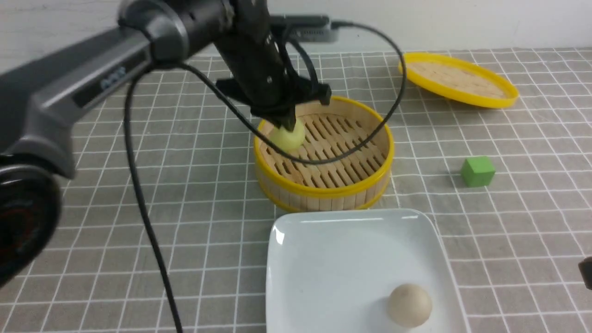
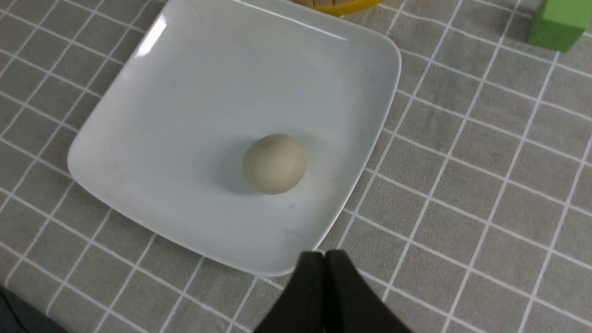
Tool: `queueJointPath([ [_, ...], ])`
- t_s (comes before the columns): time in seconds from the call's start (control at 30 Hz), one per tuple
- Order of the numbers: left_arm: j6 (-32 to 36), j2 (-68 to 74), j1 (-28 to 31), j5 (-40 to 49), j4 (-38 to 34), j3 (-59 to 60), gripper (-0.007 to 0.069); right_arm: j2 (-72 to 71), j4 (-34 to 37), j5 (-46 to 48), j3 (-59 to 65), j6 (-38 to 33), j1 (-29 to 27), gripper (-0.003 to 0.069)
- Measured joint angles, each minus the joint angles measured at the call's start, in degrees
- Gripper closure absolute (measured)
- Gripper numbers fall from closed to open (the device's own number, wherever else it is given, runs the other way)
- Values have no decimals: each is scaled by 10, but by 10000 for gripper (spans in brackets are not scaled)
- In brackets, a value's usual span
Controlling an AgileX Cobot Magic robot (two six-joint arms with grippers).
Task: Put the steamed buns into the plate on the grey tablecloth.
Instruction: 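Carry the bun from the bamboo steamer to the plate with the left gripper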
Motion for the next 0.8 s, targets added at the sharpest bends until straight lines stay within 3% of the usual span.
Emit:
queueJointPath([
  [0.13,10,-93,-1,59,-11,0,606,-7,0,21,0,1,0,647],
  [0.33,-6,-219,-54,72,-20,179,603,-76,2,66,0,11,0,647],
  [0.47,-23,-215,-134,-36,-33,344,600,-137,-2,98,0,23,0,657],
  [0.6,-30,-195,-182,-135,-32,432,571,-189,-17,132,0,49,0,661],
  [0.8,-39,-141,-193,-211,-31,447,398,-260,-33,158,0,95,0,661],
])
